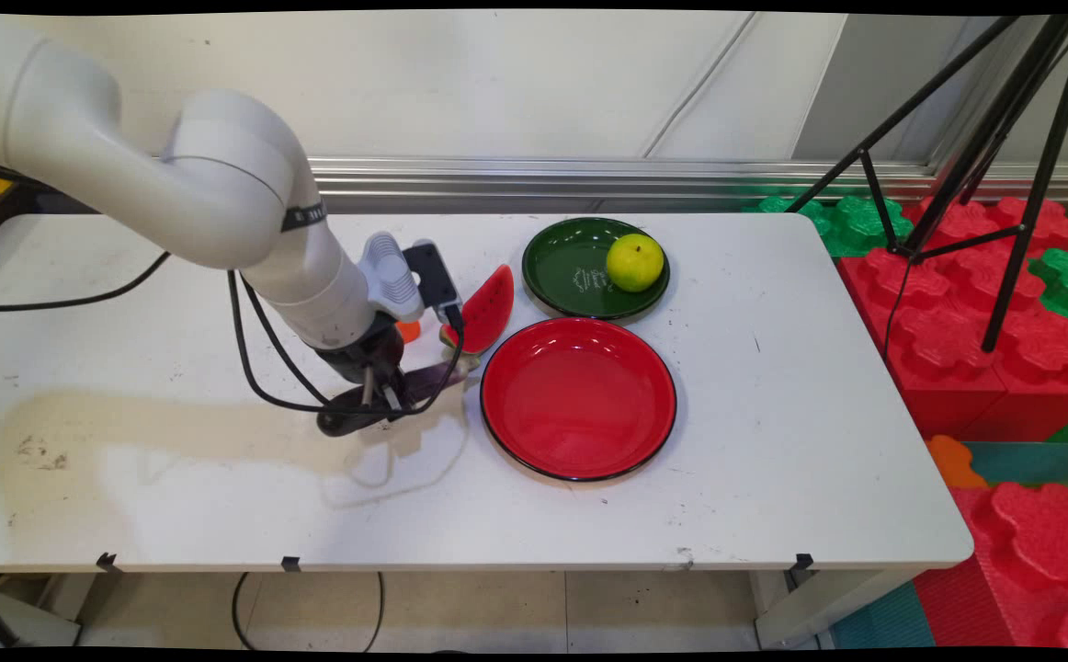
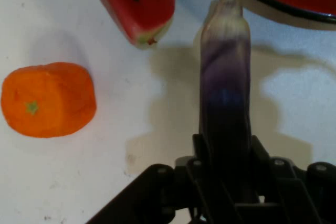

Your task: Place the picked object on the table

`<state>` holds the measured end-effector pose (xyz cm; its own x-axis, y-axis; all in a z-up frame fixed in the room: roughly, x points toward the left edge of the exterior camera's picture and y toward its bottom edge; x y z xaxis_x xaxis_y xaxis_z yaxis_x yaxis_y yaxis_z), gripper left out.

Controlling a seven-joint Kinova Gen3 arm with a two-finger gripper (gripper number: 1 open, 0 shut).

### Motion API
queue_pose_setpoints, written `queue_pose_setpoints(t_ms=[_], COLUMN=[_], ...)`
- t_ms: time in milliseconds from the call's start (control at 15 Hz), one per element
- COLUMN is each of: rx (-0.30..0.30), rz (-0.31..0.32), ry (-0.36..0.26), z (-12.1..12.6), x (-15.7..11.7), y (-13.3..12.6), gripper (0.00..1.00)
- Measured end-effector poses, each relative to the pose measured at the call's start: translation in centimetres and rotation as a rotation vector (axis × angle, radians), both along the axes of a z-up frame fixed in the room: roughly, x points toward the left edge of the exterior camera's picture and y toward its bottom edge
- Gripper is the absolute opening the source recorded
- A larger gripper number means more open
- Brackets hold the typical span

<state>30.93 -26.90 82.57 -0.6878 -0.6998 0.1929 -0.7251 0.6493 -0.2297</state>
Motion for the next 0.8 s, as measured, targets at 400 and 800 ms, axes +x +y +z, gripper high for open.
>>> queue_pose_setpoints(t_ms=[400,800], rx=[0.017,0.024], rz=[-0.024,-0.069], ry=[-0.005,-0.007], z=[-1.4,-1.6], x=[0.3,0.8], y=[-0.5,-0.7], gripper=[1.00,1.00])
